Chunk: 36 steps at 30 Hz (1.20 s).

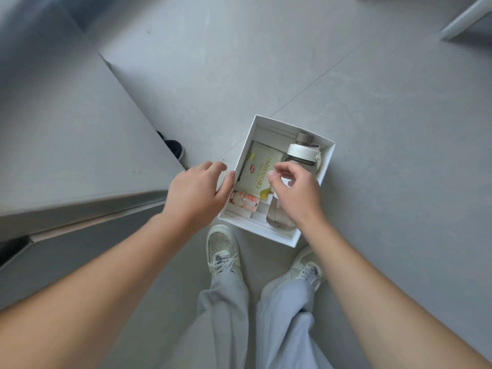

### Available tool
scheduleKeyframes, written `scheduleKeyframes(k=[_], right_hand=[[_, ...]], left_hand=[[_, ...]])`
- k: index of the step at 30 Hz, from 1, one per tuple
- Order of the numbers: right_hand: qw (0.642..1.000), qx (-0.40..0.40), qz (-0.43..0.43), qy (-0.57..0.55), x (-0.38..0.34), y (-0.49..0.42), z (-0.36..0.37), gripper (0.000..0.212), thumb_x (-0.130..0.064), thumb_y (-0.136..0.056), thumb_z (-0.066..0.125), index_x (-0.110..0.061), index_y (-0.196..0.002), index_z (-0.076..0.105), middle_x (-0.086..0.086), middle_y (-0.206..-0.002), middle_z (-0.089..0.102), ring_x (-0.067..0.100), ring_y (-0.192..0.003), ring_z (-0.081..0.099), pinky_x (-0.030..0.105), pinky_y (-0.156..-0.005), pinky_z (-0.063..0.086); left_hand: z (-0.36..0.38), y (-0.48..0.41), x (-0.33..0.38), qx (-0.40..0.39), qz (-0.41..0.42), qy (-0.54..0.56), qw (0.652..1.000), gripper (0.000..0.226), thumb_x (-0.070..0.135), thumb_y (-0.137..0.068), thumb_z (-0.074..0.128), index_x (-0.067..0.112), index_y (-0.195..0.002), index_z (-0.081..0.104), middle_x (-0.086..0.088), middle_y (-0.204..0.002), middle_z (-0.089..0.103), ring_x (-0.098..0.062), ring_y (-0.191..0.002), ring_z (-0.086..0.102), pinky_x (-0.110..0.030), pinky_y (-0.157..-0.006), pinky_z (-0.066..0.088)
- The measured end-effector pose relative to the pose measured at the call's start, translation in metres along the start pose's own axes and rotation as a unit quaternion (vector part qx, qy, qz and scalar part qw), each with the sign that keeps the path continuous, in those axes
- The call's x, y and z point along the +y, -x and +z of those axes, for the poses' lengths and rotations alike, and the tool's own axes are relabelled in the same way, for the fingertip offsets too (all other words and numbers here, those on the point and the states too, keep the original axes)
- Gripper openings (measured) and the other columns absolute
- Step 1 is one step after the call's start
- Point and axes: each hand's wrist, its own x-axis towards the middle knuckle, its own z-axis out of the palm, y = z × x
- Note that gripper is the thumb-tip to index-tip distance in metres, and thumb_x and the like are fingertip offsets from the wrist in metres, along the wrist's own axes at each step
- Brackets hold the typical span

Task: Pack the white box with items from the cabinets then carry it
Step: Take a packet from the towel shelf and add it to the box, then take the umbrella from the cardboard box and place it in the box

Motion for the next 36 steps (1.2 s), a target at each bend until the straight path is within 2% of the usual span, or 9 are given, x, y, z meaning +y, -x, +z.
scheduleKeyframes(k=[2,4,15,18,21,24,29,32,36], right_hand=[[0.999,0.016,-0.03,0.034,-0.026,0.012,-0.029,0.032,-0.042,-0.093,0.066,-0.026,-0.12,0.071,-0.011,-0.119,0.072,0.01,-0.115,0.064,0.035,-0.1,0.051],[0.997,0.035,-0.048,0.044,-0.058,0.026,-0.061,0.036,-0.045,-0.091,0.065,-0.028,-0.122,0.07,-0.011,-0.123,0.071,0.011,-0.115,0.065,0.031,-0.099,0.05],[0.985,0.142,-0.093,-0.024,-0.284,0.169,-0.266,0.052,-0.046,-0.094,0.063,-0.023,-0.14,0.059,-0.006,-0.145,0.061,0.011,-0.135,0.054,0.036,-0.113,0.043],[0.978,0.178,-0.109,-0.026,-0.338,0.23,-0.328,0.052,-0.048,-0.093,0.063,-0.025,-0.14,0.059,-0.007,-0.144,0.061,0.01,-0.135,0.053,0.036,-0.113,0.043],[0.962,0.236,-0.136,-0.016,-0.379,0.293,-0.37,0.047,-0.049,-0.091,0.062,-0.026,-0.131,0.064,-0.01,-0.131,0.068,0.008,-0.125,0.06,0.037,-0.108,0.047],[0.947,0.28,-0.155,0.006,-0.409,0.353,-0.388,0.043,-0.051,-0.089,0.061,-0.026,-0.124,0.067,-0.011,-0.124,0.07,0.008,-0.117,0.063,0.035,-0.103,0.05],[0.93,0.333,-0.153,0.018,-0.435,0.424,-0.393,0.045,-0.048,-0.092,0.064,-0.026,-0.131,0.065,-0.011,-0.133,0.067,0.008,-0.123,0.059,0.029,-0.103,0.047],[0.925,0.354,-0.134,0.039,-0.45,0.449,-0.395,0.05,-0.046,-0.094,0.065,-0.025,-0.138,0.061,-0.01,-0.14,0.063,0.009,-0.131,0.055,0.023,-0.102,0.041],[0.916,0.379,-0.126,0.044,-0.466,0.48,-0.401,0.051,-0.049,-0.093,0.064,-0.027,-0.139,0.059,-0.012,-0.14,0.062,0.006,-0.13,0.053,0.019,-0.097,0.036]], left_hand=[[-0.033,0.003,0.019,0.028,0.026,-0.018,0.999,0.044,0.049,-0.1,0.033,0.02,-0.118,0.062,0.001,-0.103,0.068,-0.026,-0.09,0.063,-0.032,-0.07,0.038],[-0.073,0.006,0.042,0.041,0.05,-0.028,0.998,0.045,0.049,-0.1,0.032,0.02,-0.117,0.062,0.001,-0.103,0.068,-0.027,-0.092,0.063,-0.035,-0.075,0.042],[-0.353,0.085,0.193,0.133,0.163,-0.002,0.978,0.038,0.044,-0.101,0.038,0.02,-0.115,0.064,-0.002,-0.113,0.068,-0.029,-0.102,0.061,-0.039,-0.09,0.04],[-0.428,0.131,0.226,0.162,0.204,-0.01,0.966,0.039,0.044,-0.101,0.037,0.02,-0.114,0.064,-0.002,-0.113,0.069,-0.03,-0.1,0.063,-0.04,-0.09,0.042],[-0.48,0.179,0.249,0.182,0.251,-0.007,0.951,0.04,0.045,-0.102,0.037,0.02,-0.114,0.065,0.0,-0.113,0.069,-0.03,-0.096,0.064,-0.04,-0.089,0.042],[-0.516,0.218,0.267,0.181,0.291,0.012,0.939,0.04,0.046,-0.102,0.036,0.022,-0.115,0.065,0.002,-0.114,0.069,-0.028,-0.093,0.064,-0.038,-0.088,0.043],[-0.574,0.25,0.287,0.197,0.366,0.012,0.909,0.043,0.05,-0.101,0.031,0.023,-0.111,0.064,0.004,-0.11,0.068,-0.025,-0.092,0.063,-0.038,-0.086,0.044],[-0.61,0.262,0.298,0.214,0.402,0.013,0.89,0.049,0.052,-0.097,0.026,0.023,-0.108,0.063,0.005,-0.103,0.067,-0.025,-0.086,0.063,-0.036,-0.078,0.043],[-0.635,0.286,0.301,0.223,0.453,0.026,0.863,0.044,0.052,-0.096,0.027,0.028,-0.106,0.063,0.01,-0.098,0.065,-0.023,-0.079,0.06,-0.03,-0.064,0.03]])
